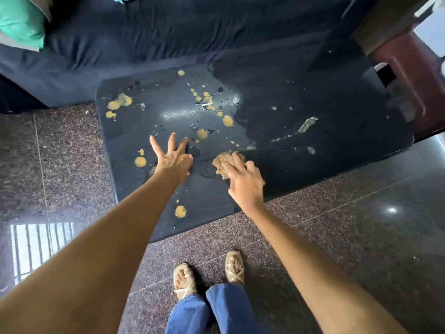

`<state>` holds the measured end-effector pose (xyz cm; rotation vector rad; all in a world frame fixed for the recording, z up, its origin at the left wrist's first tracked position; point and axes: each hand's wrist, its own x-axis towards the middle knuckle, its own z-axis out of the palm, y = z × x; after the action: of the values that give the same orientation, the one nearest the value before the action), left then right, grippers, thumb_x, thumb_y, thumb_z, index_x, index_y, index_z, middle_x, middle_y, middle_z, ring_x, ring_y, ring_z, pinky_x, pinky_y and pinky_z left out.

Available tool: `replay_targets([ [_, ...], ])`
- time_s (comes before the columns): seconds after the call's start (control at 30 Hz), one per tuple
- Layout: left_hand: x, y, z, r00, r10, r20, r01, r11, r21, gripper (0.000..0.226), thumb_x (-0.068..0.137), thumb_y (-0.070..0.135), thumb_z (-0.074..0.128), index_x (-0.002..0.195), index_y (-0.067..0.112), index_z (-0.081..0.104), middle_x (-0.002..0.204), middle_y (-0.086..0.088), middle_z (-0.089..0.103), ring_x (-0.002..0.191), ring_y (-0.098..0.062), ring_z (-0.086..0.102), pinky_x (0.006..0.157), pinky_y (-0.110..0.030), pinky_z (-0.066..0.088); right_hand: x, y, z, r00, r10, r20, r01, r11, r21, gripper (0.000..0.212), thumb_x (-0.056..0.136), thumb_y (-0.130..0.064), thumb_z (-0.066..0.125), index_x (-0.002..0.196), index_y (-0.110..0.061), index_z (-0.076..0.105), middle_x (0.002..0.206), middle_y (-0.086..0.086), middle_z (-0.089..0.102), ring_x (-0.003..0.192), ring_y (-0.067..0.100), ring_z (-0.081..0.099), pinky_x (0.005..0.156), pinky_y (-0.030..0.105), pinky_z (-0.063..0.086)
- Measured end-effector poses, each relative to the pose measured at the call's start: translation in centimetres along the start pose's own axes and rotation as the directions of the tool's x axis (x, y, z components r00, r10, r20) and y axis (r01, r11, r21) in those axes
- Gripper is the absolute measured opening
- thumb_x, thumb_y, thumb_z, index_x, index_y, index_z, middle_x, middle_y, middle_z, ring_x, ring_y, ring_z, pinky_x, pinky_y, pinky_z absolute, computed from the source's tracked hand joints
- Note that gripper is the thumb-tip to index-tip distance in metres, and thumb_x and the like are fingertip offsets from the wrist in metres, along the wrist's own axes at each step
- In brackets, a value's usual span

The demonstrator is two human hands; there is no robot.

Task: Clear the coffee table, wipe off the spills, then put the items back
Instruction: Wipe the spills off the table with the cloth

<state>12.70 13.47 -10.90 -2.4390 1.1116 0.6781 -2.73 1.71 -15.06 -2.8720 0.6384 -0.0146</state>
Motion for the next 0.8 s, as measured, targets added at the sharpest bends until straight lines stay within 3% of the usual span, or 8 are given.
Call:
replay_targets([
  [0.1,0.2,0.3,-0.4,1.0,0.007,-0.001,-0.007,1.0,-0.008,0.033,0.093,0.019,0.054,0.125,0.028,0.054,0.158,-0.005,-0.002,0.144,-0.037,-0.014,0.101,-0.078,-0.003,1.9,5.6,-2.0,0.983,-0.18,0.016,0.181,0.982,-0.05,0.051,0.071,-0.001,0.069,0.114,-0.028,0.065,0.118,0.003,0.062,0.078,0.025,0.054,0.065,0.035,0.052],
  [0.17,0.4,0.6,-0.6,1.0,0.013,-0.008,-0.013,1.0,-0.003,0.026,0.093,0.016,0.053,0.116,0.024,0.059,0.159,-0.004,-0.002,0.144,-0.037,-0.014,0.1,-0.077,-0.004,3.4,7.7,-2.7,0.98,0.197,-0.021,-0.198,0.978,-0.072,0.046,0.077,-0.005,0.065,0.117,-0.028,0.061,0.116,0.005,0.058,0.089,0.029,0.052,0.069,0.036,0.047],
  [0.23,0.6,0.9,-0.3,0.999,0.007,-0.032,-0.007,1.0,0.001,0.024,0.093,0.014,0.052,0.113,0.022,0.061,0.159,-0.003,-0.002,0.144,-0.036,-0.014,0.1,-0.077,-0.005,4.8,7.2,-2.3,0.817,0.571,-0.075,-0.574,0.819,-0.022,0.047,0.081,-0.011,0.058,0.125,-0.026,0.055,0.127,0.006,0.05,0.103,0.032,0.046,0.078,0.039,0.042],
  [0.3,0.5,1.1,-0.1,0.999,-0.008,-0.038,0.008,1.0,-0.002,0.025,0.092,0.011,0.05,0.113,0.02,0.061,0.159,-0.003,-0.003,0.144,-0.036,-0.014,0.1,-0.076,-0.005,5.7,4.1,-2.1,0.733,0.675,-0.086,-0.675,0.737,0.032,0.047,0.081,-0.015,0.057,0.127,-0.024,0.051,0.13,0.007,0.046,0.107,0.031,0.044,0.08,0.038,0.041],
  [0.47,0.1,0.5,0.2,0.998,-0.017,-0.058,0.015,0.999,-0.042,0.038,0.089,0.012,0.054,0.124,0.028,0.054,0.159,-0.006,-0.006,0.144,-0.038,-0.014,0.101,-0.077,-0.003,1.6,-2.2,-0.2,0.991,0.132,0.007,-0.132,0.987,0.095,0.051,0.071,-0.002,0.065,0.115,-0.028,0.062,0.131,-0.001,0.052,0.086,0.027,0.049,0.067,0.033,0.039],
  [0.6,-1.6,-0.1,2.5,0.988,-0.087,-0.131,0.069,0.988,-0.141,0.067,0.093,0.015,0.05,0.148,0.036,0.017,0.158,-0.01,-0.013,0.144,-0.037,-0.014,0.103,-0.073,-0.002,-0.9,4.1,-0.8,0.965,-0.263,0.0,0.263,0.965,-0.007,0.054,0.067,0.0,0.068,0.112,-0.03,0.066,0.127,-0.007,0.059,0.078,0.02,0.051,0.064,0.029,0.047],
  [0.7,-3.3,0.0,3.6,0.978,-0.177,-0.111,0.144,0.956,-0.256,0.067,0.097,0.017,0.044,0.15,0.031,0.005,0.158,-0.01,-0.009,0.145,-0.034,-0.011,0.106,-0.071,0.0,-1.8,8.5,-1.9,0.996,0.061,-0.069,-0.064,0.997,-0.032,0.052,0.067,0.001,0.071,0.111,-0.026,0.066,0.114,-0.002,0.063,0.073,0.024,0.048,0.059,0.032,0.049],
  [0.8,-3.9,0.0,3.6,0.967,-0.242,-0.085,0.2,0.919,-0.34,0.066,0.099,0.022,0.039,0.151,0.021,0.0,0.159,-0.009,-0.005,0.146,-0.032,-0.009,0.109,-0.069,0.001,-0.6,6.0,-1.9,0.865,0.496,-0.07,-0.496,0.868,0.019,0.047,0.079,-0.005,0.061,0.121,-0.026,0.06,0.122,0.004,0.057,0.09,0.029,0.049,0.068,0.033,0.046],
])
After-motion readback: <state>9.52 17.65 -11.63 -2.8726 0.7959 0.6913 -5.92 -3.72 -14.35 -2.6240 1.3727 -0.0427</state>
